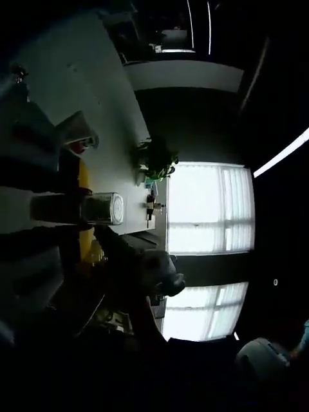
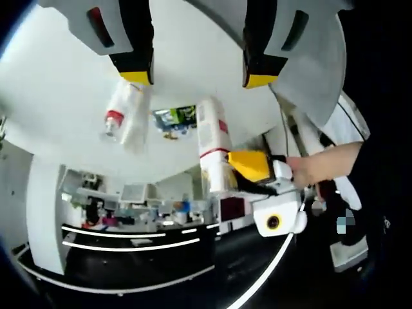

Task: Arrange the skincare products in the storage area until every visible bottle or jar stands upright without overlapping.

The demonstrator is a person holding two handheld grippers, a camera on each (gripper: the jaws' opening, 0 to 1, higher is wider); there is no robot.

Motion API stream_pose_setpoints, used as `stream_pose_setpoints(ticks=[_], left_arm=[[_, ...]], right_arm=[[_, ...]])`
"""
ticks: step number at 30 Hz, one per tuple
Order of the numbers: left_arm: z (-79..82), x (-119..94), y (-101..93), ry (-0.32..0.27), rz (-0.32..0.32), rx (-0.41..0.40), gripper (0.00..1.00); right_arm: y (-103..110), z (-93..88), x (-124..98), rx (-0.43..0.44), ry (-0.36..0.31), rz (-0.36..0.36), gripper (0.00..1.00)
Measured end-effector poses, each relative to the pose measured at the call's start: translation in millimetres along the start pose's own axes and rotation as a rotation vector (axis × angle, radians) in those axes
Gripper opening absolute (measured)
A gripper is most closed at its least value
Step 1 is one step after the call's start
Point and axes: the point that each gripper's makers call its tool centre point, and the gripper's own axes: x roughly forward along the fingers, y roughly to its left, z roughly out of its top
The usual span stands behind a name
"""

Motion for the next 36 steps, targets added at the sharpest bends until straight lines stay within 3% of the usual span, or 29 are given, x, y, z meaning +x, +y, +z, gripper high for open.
stream_pose_setpoints(ticks=[6, 8, 10, 13, 16, 20, 25, 31, 36], left_arm=[[-15.0, 5, 7.5, 0.021, -0.001, -0.002, 0.16], [-23.5, 6, 19.0, 0.023, 0.002, -0.006, 0.16], [-29.7, 9, 23.7, 0.019, 0.005, -0.006, 0.16], [-41.9, 13, 31.2, 0.021, 0.008, -0.009, 0.16], [-51.4, 17, 37.4, 0.023, 0.007, -0.006, 0.16], [-64.6, 23, 45.6, 0.037, 0.000, 0.004, 0.16], [-72.4, 28, 56.2, 0.039, 0.001, -0.001, 0.16], [-83.1, 36, 67.0, 0.043, 0.004, -0.014, 0.16], [-95.8, 44, 73.5, 0.056, 0.004, -0.010, 0.16]], right_arm=[[-20, -25.6, -4, 0.031, 0.043, -0.093, 0.62], [-23, -34.1, -5, 0.027, 0.063, -0.112, 0.63], [-26, -50.9, -7, 0.008, 0.128, -0.133, 0.63], [-33, -55.8, -8, -0.056, 0.157, -0.174, 0.64], [-38, -62.2, -8, -0.028, 0.163, -0.195, 0.66], [-45, -74.3, -8, -0.012, 0.175, -0.210, 0.75], [-56, -84.5, -10, 0.045, 0.154, -0.254, 0.80], [-70, -89.7, -12, 0.110, 0.124, -0.314, 0.82], [-74, -98.0, -10, 0.111, 0.131, -0.344, 0.84]])
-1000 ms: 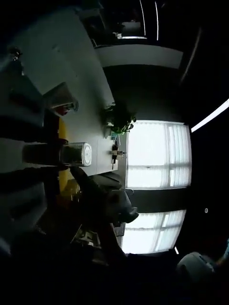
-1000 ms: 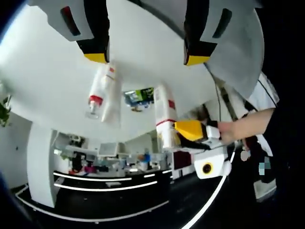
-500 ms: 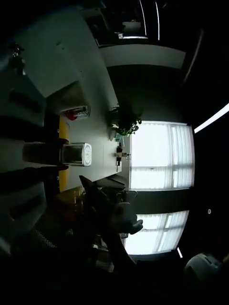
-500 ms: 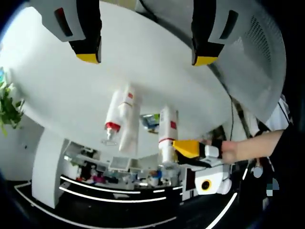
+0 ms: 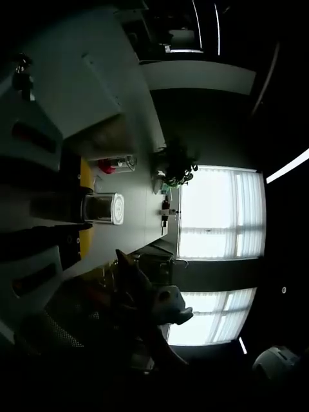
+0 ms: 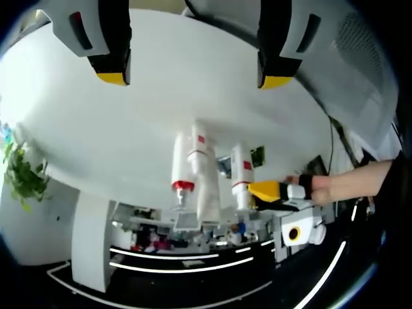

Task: Arrange the skincare products in the storage area until every visible bottle or jar stands upright without overlapping.

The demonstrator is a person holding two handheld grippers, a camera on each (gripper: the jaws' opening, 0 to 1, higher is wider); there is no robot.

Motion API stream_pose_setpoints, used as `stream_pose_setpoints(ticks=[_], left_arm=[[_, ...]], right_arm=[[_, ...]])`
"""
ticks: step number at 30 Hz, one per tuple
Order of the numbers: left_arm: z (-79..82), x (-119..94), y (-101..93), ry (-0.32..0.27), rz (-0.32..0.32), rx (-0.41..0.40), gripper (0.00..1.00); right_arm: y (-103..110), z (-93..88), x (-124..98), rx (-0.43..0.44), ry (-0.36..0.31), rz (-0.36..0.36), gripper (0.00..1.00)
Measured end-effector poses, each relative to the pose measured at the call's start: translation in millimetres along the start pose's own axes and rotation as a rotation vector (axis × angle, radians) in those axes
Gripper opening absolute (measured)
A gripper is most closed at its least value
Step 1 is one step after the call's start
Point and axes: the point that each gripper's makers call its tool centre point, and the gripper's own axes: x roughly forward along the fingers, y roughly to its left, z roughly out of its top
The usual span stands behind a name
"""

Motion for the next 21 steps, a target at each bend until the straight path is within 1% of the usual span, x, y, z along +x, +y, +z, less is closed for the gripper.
stream_pose_setpoints(ticks=[6, 10, 11, 13, 17, 21], left_arm=[[-16.5, 8, 7.7, 0.007, 0.012, 0.012, 0.16], [-25.0, 11, 11.0, -0.006, 0.011, 0.003, 0.16], [-27.6, 12, 10.9, -0.014, 0.002, -0.016, 0.16], [-32.1, 13, 11.9, -0.022, 0.003, -0.014, 0.16], [-35.2, 15, 10.2, -0.051, -0.018, -0.036, 0.16], [-42.6, 19, 11.1, -0.051, -0.028, -0.037, 0.16]], right_arm=[[-3, -6.0, 3, 0.055, 0.003, 0.000, 0.85], [0, -5.5, 4, 0.065, -0.002, 0.013, 0.85], [0, -5.5, 5, 0.066, -0.003, 0.014, 0.85], [0, -5.4, 5, 0.082, -0.010, 0.017, 0.86], [-2, -5.4, 5, 0.113, -0.020, 0.016, 0.87], [-1, -4.0, 6, 0.119, -0.028, 0.021, 0.87]])
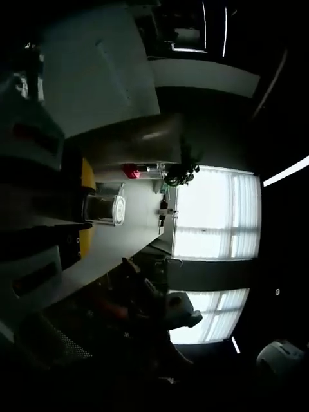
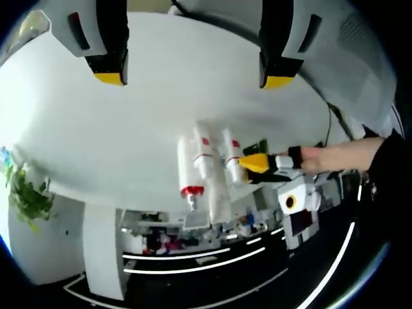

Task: Arrange the skincare products in the storage area until every visible bottle or jar stands upright without overlapping.

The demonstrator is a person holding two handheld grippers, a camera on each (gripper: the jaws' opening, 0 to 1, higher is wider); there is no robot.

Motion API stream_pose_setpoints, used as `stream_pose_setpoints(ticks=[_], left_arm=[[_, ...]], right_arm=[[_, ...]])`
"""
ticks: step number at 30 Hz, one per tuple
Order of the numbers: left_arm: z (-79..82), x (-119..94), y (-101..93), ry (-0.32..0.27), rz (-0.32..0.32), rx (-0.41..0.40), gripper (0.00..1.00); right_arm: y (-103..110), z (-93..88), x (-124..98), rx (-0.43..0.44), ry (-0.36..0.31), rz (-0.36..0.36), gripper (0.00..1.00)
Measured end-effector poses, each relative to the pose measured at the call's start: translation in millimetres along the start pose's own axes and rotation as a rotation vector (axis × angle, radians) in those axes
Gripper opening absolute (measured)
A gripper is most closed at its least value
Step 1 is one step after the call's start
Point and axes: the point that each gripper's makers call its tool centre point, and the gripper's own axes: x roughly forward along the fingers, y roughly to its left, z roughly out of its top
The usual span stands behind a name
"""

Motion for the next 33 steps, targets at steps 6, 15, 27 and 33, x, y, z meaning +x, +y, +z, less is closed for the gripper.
stream_pose_setpoints(ticks=[6, 15, 27, 33], left_arm=[[-1.5, 1, -0.2, -0.003, -0.012, 0.008, 0.16], [-9.3, -2, -1.2, 0.009, -0.017, 0.002, 0.16], [-12.1, -7, -0.1, -0.004, -0.014, -0.016, 0.16], [-14.3, -13, 1.4, -0.001, -0.011, -0.028, 0.16]], right_arm=[[0, 0.5, 1, 0.004, -0.003, 0.003, 0.86], [1, -0.6, 1, 0.008, 0.001, 0.003, 0.86], [0, -1.8, 1, 0.011, 0.006, -0.001, 0.85], [1, -2.3, 1, 0.012, 0.008, -0.003, 0.85]])
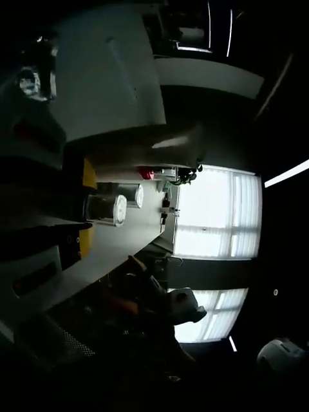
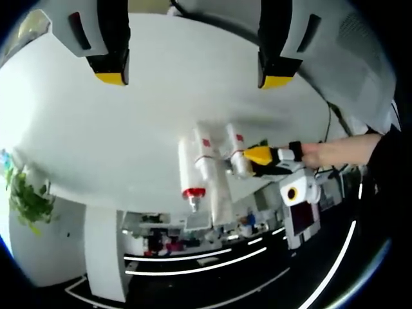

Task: Arrange the skincare products in the storage area until every visible bottle or jar stands upright without overlapping.

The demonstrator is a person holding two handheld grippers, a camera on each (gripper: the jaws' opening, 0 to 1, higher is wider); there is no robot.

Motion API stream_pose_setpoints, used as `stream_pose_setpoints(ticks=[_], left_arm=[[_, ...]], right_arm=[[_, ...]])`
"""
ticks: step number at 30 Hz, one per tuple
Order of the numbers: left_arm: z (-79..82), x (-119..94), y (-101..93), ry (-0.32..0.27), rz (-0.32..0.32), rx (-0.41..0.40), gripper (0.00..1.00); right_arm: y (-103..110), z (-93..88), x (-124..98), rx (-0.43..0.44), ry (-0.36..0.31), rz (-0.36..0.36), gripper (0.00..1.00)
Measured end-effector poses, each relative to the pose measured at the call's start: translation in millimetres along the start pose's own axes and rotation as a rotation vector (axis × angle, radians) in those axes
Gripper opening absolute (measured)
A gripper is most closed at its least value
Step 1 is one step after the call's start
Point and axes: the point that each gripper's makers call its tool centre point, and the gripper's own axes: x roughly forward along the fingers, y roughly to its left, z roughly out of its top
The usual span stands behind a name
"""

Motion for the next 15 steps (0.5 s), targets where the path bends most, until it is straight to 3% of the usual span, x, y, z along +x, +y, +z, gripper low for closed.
stream_pose_setpoints(ticks=[15], left_arm=[[-3.0, -7.5, 0.8, 0.011, -0.007, -0.019, 0.16]], right_arm=[[0.4, -1.5, -0.1, 0.003, 0.007, 0.000, 0.84]])
